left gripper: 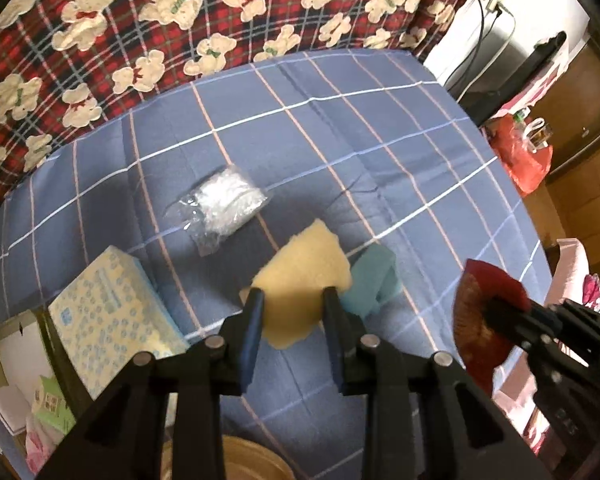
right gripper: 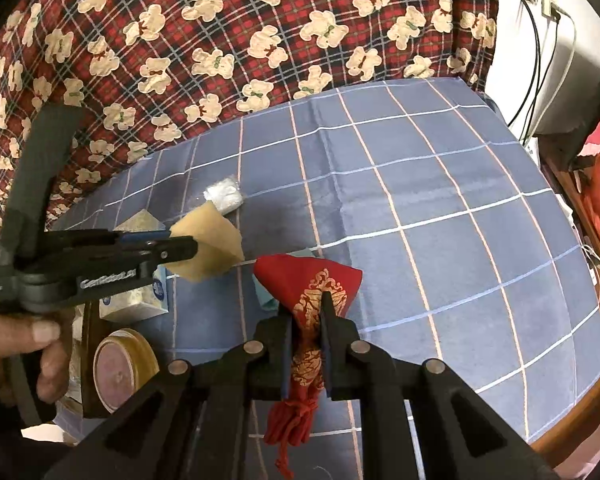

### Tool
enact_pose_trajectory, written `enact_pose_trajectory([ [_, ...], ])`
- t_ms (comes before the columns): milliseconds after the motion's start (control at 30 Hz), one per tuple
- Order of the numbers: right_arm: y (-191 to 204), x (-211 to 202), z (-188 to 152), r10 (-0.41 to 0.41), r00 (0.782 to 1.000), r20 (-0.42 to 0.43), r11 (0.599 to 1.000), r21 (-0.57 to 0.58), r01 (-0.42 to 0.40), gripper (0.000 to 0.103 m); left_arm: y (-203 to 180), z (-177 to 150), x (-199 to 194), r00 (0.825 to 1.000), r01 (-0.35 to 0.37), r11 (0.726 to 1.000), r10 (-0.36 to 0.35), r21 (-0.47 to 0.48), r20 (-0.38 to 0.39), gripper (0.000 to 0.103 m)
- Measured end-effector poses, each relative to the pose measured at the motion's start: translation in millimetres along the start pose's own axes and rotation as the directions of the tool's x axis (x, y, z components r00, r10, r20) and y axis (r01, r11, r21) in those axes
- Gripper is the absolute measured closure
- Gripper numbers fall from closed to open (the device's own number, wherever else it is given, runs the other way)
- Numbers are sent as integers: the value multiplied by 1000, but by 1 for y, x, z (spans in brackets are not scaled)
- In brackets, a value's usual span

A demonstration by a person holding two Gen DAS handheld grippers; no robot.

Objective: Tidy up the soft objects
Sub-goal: 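Lift the yellow sponge and red pouch off the table, then carry the yellow sponge and red pouch over the tray with both grippers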

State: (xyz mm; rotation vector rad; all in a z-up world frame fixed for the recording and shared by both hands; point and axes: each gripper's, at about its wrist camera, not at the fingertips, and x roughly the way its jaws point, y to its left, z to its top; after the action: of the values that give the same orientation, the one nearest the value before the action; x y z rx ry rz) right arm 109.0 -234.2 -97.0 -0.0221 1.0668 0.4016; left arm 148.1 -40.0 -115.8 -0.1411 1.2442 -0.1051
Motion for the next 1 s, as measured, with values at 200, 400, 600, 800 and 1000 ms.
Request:
enact_pose_trajectory([
  [200, 12, -3, 1, 12, 1000, 12, 1000, -20, -12, 90, 3, -10, -22, 1000, 12, 1000, -12, -22, 27, 76],
  [400, 24, -7, 2, 27, 999, 27, 999, -40, -26, 90, 10, -22, -40, 999, 2, 999, 0, -36, 50, 76],
  [600, 39, -8, 2, 42, 999, 35, 997, -62, -39, 90, 18, -34, -53, 998, -5, 999, 8, -46, 65, 76],
  [800, 55, -10, 1, 51, 998, 40, 996, -80, -48, 90, 28, -42, -65, 997, -7, 998, 12, -58, 82, 76],
  [1000, 69, -12, 0, 58, 997, 46, 994, -94, -54, 90, 36, -49, -75, 995, -12, 998, 18, -69, 97, 76],
])
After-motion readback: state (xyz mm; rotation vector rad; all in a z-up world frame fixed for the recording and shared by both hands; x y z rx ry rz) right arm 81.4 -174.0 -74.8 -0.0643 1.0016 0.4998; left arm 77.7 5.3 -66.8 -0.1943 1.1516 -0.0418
